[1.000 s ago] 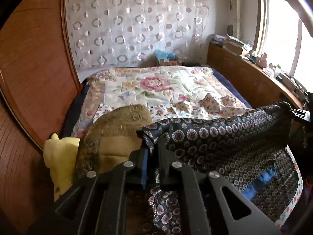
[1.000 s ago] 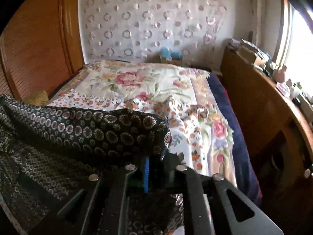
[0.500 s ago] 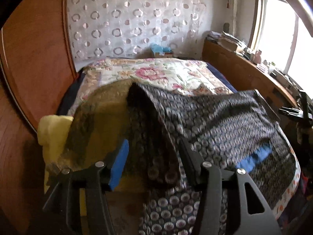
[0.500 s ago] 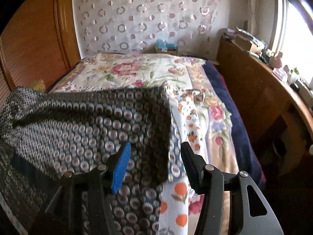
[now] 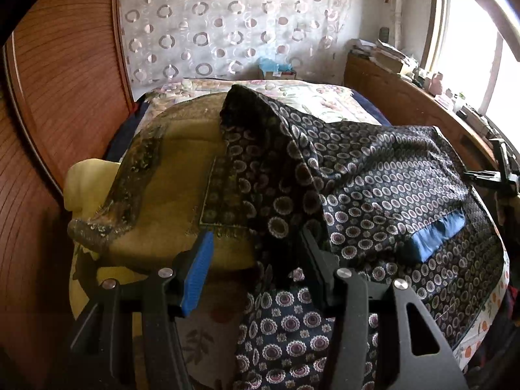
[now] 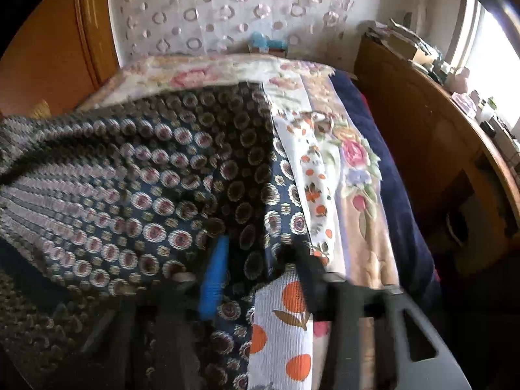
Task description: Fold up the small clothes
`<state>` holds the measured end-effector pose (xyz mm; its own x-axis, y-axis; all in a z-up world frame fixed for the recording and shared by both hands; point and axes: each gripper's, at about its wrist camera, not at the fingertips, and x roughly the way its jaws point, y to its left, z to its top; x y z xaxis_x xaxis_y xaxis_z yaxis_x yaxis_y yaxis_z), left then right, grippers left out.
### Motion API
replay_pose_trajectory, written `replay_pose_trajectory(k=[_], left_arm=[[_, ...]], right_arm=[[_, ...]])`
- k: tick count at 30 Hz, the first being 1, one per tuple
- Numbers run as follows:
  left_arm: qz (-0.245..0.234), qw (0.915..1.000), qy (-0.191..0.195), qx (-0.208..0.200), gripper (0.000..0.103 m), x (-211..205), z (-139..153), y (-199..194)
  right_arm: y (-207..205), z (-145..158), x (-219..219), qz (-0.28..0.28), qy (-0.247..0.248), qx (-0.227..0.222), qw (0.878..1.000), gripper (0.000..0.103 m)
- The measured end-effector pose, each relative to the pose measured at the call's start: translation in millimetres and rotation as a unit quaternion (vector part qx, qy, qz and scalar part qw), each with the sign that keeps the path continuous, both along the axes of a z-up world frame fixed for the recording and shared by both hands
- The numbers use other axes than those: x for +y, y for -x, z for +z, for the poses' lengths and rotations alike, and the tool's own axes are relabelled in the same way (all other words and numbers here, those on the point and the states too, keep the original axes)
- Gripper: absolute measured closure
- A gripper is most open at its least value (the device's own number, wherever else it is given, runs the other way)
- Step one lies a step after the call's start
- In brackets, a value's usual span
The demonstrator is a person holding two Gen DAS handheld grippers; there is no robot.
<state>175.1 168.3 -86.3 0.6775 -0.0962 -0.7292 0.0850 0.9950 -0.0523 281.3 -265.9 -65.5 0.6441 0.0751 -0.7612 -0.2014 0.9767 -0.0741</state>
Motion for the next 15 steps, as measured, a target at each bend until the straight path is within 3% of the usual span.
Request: replay_pose_trajectory(k=[3,9,15], left_arm=[[-0.004,1.0000,-0.007,0.001,0.049,-2.7,-1.1,1.3],[-0.003,1.0000,-0.004,-0.001,0.049,-3.9,-2.0,2.0],[-0.011,0.9996,0.008,-0.025,0.049,-12.1,11.5,10.8]], right_arm=[[4.0,9.4,8.4,0.028,-0.011,-0.010,0.999,0.101],[30.5,57.3,22.8,0.090,-0.076,-0.060,0.991,0.102],[55.0,106.9,14.5,0.091,-0.109,-0.123,0.982,0.102]])
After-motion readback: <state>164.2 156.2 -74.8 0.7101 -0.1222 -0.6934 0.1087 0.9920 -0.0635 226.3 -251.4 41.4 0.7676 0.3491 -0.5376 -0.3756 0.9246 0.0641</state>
